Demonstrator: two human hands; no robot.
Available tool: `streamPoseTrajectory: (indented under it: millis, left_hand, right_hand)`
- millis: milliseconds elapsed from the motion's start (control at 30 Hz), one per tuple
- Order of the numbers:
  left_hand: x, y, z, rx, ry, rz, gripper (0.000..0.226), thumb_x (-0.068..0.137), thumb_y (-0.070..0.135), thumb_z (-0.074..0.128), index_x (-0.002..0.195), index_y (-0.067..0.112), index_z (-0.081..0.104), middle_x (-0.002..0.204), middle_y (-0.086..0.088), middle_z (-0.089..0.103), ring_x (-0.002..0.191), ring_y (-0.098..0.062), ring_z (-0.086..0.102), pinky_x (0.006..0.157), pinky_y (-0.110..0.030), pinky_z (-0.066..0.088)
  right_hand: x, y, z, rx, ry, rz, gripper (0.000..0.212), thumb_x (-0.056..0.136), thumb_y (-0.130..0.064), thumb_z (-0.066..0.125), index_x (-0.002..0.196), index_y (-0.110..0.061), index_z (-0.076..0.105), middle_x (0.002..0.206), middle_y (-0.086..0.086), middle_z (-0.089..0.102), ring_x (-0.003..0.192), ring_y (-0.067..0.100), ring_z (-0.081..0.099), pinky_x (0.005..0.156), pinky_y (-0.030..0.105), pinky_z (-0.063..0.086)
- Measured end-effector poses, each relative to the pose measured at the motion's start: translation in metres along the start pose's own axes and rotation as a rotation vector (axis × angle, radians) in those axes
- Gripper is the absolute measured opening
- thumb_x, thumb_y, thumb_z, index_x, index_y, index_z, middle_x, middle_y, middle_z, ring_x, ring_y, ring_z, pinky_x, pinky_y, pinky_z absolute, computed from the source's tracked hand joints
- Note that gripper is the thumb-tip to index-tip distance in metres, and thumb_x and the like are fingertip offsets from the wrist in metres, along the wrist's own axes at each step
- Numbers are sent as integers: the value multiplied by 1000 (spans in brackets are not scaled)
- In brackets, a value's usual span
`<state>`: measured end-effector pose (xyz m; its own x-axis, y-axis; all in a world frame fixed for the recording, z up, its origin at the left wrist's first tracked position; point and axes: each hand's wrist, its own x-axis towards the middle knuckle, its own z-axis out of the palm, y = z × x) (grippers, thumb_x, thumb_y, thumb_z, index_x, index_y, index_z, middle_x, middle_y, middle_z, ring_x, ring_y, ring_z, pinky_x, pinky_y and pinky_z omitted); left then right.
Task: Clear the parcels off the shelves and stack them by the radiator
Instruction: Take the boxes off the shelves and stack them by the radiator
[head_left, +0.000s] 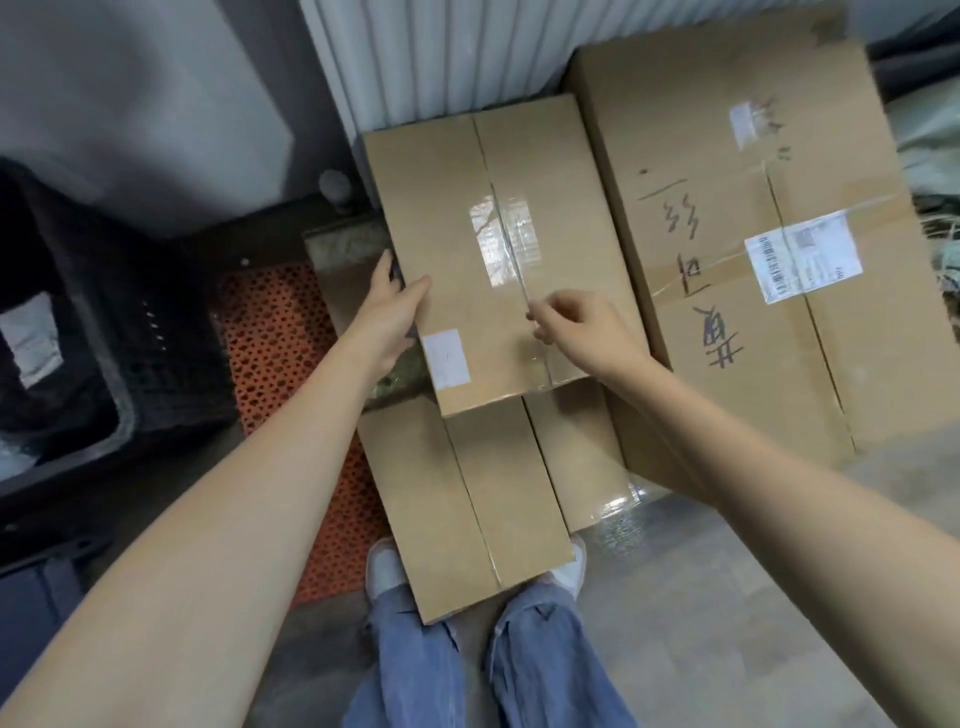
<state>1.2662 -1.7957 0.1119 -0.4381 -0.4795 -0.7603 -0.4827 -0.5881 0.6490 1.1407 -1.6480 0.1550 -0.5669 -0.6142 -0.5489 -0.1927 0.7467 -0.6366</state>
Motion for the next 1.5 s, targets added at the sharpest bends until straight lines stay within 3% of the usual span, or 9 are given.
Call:
streamPoseTrajectory:
  millis: [133,233,467,633,700,867,1033,1333,1500]
  left_hand:
    - [-42,13,-10,163,-71,-73,69,96,24,47,150,29,5,140,2,46,134,-20,38,101,-35,32]
    - [-83,17,-22,259,-100,-113,64,97,30,44,150,28,9,152,-4,32,136,-22,35,106,-35,32]
    - [-104,-12,-59,363,-113,-211,49,98,35,40,145,34,26,143,-5,44,117,-19,49,92,-36,39]
    - [-104,-23,-66,292,-43,-229,47,99,32,39,145,30,29,133,-6,52,109,-17,51,91,-36,41]
    - [-112,-22,-68,320,-65,-256,48,99,33,40,145,28,29,132,-6,53,113,-19,51,92,-36,40]
    - [-153,16,-73,401,-35,-237,45,99,31,39,143,26,35,132,-7,52,105,-16,50,99,-40,39]
    - [-244,85,-88,619,49,-74,47,97,28,42,142,18,37,148,-5,39,134,-23,38,112,-33,30]
    - [-555,144,-126,375,530,5,39,97,28,40,135,24,46,121,-4,58,97,-18,57,73,-28,45]
    - [-735,75,-129,255,772,-96,41,99,30,37,139,23,41,130,-4,53,109,-19,55,68,-25,43]
  right_hand:
    - [-37,3,-5,-168,-418,168,41,94,-38,50,88,-4,70,86,7,69,79,15,60,81,28,43]
    - [-55,-3,2,-395,-605,264,45,96,-38,47,118,-3,62,124,9,61,114,22,56,97,28,38]
    - [-37,-4,41,275,-233,636,53,91,-32,49,136,-7,39,140,11,41,126,27,41,95,36,38]
    - [-36,11,44,302,-67,625,45,84,-35,50,118,-7,48,75,-1,39,61,13,34,53,24,28]
    - [-38,11,40,176,-122,601,51,88,-34,48,127,0,46,81,1,41,62,13,34,54,26,32]
    - [-53,-58,-9,-303,-327,355,26,91,-15,45,72,0,56,76,13,51,68,24,47,61,27,36]
    - [-95,-182,-65,-476,-359,3,42,95,-14,41,129,8,50,137,23,49,127,36,45,108,39,36]
    - [-329,-378,-89,-571,-594,-643,37,96,-18,44,129,-9,56,133,7,56,107,18,53,76,20,46]
    - [-484,-445,-54,-766,-748,-896,36,98,-17,42,130,-8,52,134,11,53,116,27,52,90,38,46]
